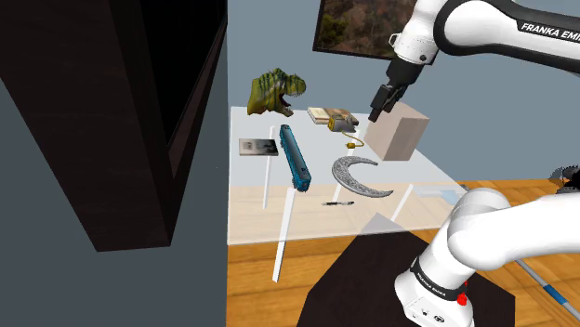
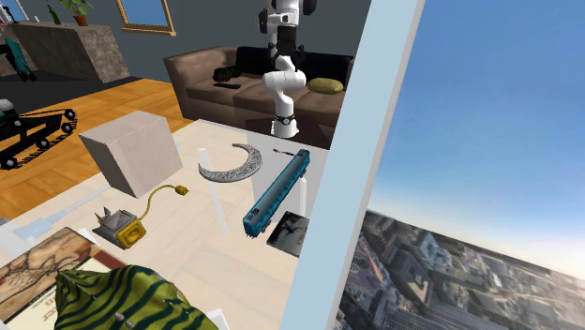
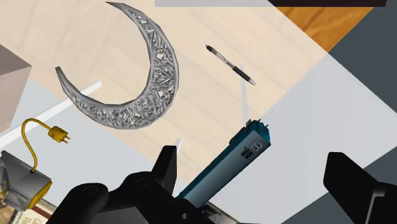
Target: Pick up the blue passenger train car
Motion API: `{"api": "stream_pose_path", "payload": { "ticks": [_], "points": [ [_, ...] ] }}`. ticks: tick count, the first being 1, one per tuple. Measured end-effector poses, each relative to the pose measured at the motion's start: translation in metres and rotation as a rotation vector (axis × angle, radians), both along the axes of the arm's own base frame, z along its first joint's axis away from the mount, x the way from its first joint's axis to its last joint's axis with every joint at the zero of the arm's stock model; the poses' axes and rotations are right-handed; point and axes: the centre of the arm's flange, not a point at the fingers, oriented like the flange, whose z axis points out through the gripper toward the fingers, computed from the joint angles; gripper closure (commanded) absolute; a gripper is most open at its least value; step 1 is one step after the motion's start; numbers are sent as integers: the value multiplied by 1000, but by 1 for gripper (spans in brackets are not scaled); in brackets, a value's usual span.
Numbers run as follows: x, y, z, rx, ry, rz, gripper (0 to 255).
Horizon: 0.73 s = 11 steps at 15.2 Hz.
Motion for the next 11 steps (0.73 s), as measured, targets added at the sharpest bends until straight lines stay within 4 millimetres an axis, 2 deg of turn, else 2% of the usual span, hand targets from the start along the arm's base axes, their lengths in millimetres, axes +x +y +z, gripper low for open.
{"api": "stream_pose_path", "payload": {
  "ticks": [2,6,11],
  "points": [
    [5,0,-4,2,2,-8,0],
    [45,1,-28,16,12,-69,0],
    [98,-4,-69,36,26,-157,0]
  ]
}}
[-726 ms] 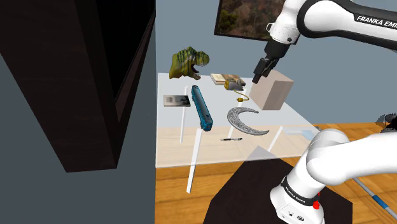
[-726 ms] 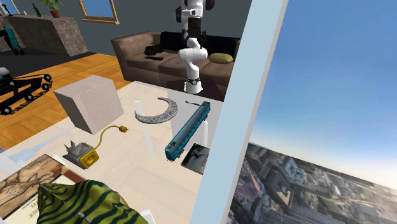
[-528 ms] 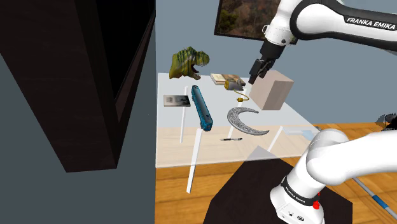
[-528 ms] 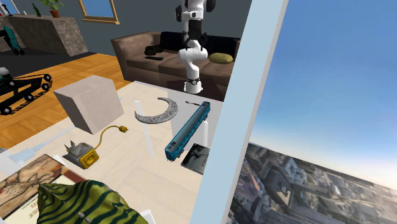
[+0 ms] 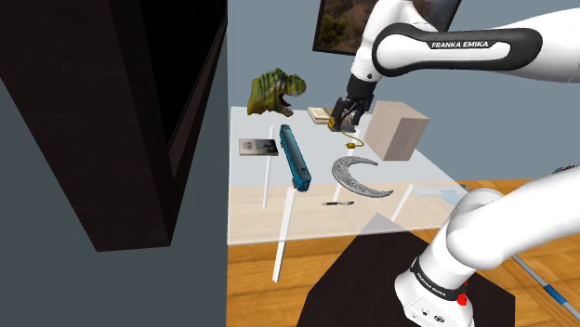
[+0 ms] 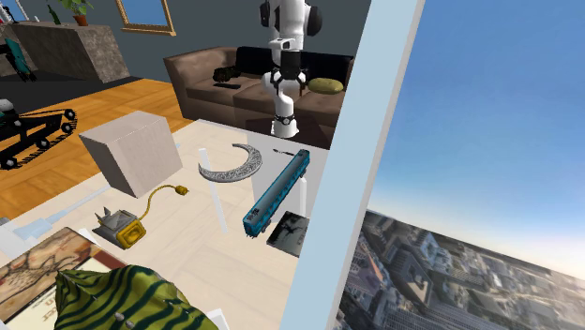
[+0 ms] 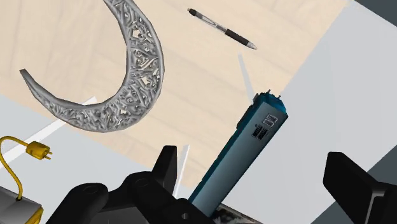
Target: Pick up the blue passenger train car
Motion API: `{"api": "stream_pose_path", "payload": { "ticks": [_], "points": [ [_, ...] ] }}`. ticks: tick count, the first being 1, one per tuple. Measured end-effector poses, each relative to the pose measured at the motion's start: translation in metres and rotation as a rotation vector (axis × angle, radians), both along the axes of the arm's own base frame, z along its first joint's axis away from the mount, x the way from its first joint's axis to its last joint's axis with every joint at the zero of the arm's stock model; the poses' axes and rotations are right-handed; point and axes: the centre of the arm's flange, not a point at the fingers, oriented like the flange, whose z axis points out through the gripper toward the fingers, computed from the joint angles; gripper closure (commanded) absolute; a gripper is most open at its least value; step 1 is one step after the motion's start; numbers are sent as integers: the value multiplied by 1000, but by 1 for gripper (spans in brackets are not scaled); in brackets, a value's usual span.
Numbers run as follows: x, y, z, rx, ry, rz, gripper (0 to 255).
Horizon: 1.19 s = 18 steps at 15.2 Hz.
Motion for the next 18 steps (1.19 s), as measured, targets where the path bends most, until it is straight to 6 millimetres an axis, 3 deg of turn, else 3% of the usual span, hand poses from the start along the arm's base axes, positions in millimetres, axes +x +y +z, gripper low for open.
{"api": "stream_pose_path", "payload": {
  "ticks": [8,18],
  "points": [
    [87,-13,-66,33,22,-140,0],
    [186,-47,-152,73,51,-317,0]
  ]
}}
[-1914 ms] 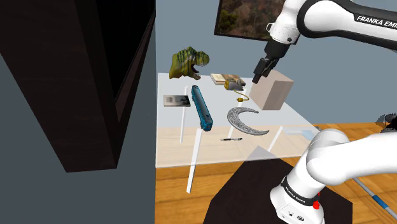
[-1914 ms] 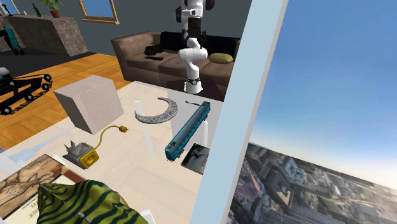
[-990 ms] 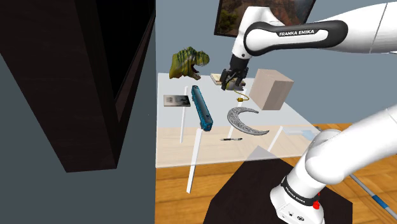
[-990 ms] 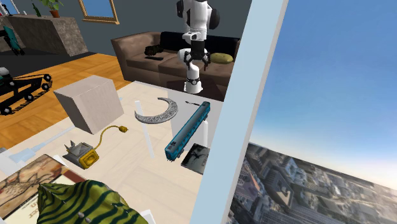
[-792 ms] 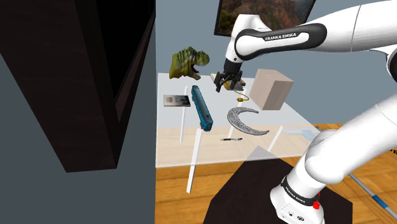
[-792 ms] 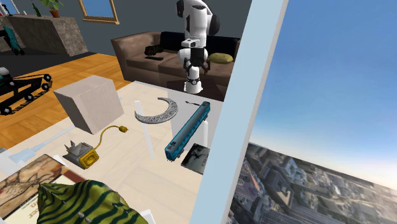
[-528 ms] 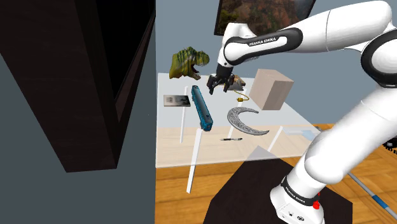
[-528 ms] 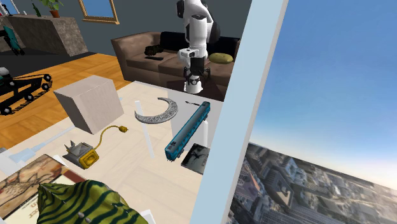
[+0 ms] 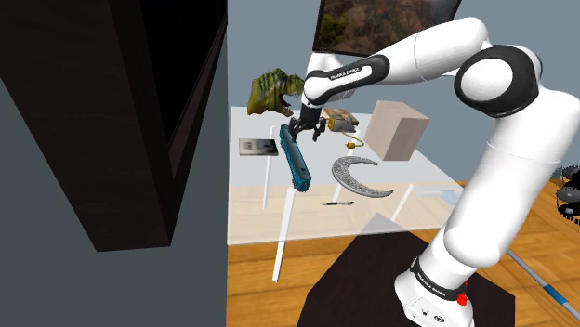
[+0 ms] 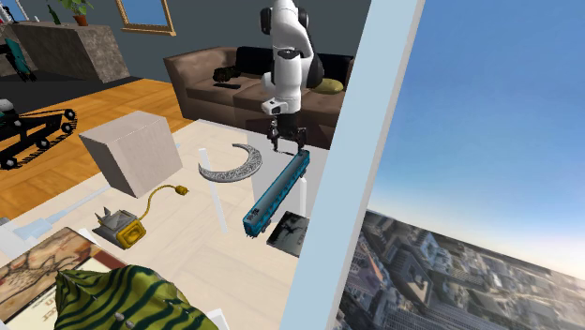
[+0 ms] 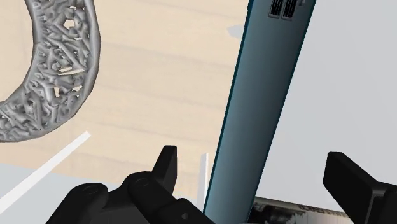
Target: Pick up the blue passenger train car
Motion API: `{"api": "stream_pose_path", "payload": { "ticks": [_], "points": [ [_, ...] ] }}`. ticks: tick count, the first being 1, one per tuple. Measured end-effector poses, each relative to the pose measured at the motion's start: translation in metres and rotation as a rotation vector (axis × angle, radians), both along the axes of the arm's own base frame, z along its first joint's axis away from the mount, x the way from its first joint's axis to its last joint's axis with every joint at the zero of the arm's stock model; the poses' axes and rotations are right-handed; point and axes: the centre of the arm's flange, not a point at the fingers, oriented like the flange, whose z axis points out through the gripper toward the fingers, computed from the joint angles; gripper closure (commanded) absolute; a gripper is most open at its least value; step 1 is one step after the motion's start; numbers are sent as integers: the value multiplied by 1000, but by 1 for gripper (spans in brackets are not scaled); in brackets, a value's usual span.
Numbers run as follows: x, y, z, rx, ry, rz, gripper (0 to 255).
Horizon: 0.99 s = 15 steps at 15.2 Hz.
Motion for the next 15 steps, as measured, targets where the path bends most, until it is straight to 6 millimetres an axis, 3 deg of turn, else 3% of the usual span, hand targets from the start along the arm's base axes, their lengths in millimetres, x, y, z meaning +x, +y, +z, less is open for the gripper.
{"api": "stream_pose_path", "payload": {
  "ticks": [6,14,15],
  "points": [
    [58,-29,-53,23,16,-102,0],
    [65,-31,-95,26,19,-115,0],
    [64,-31,-97,26,19,-116,255]
  ]
}}
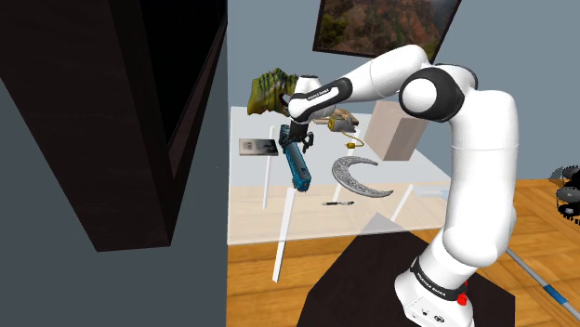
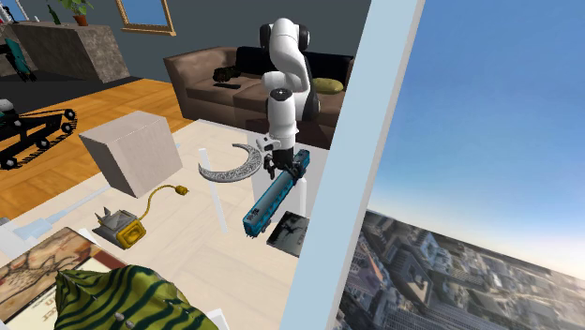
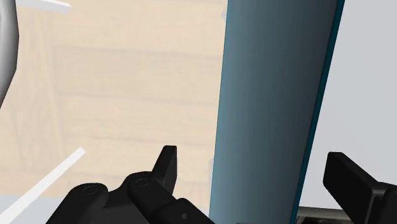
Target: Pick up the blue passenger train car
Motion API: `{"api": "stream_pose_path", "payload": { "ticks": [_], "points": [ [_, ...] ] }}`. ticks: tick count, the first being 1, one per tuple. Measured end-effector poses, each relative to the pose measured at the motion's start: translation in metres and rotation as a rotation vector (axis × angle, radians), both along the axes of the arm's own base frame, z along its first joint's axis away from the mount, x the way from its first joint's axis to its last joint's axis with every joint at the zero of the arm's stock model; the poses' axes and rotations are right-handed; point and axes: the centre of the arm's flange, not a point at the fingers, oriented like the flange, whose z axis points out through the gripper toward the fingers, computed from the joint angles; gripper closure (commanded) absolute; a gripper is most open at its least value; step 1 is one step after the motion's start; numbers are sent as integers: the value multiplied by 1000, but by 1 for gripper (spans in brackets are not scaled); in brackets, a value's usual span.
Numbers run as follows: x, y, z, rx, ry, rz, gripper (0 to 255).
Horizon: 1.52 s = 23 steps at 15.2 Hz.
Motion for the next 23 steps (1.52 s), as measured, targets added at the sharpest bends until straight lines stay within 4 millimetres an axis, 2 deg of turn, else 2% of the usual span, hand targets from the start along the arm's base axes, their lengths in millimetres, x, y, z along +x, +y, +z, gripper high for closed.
{"api": "stream_pose_path", "payload": {
  "ticks": [12,23],
  "points": [
    [0,1,3,0,1,0,255],
    [0,0,59,1,2,0,255]
  ]
}}
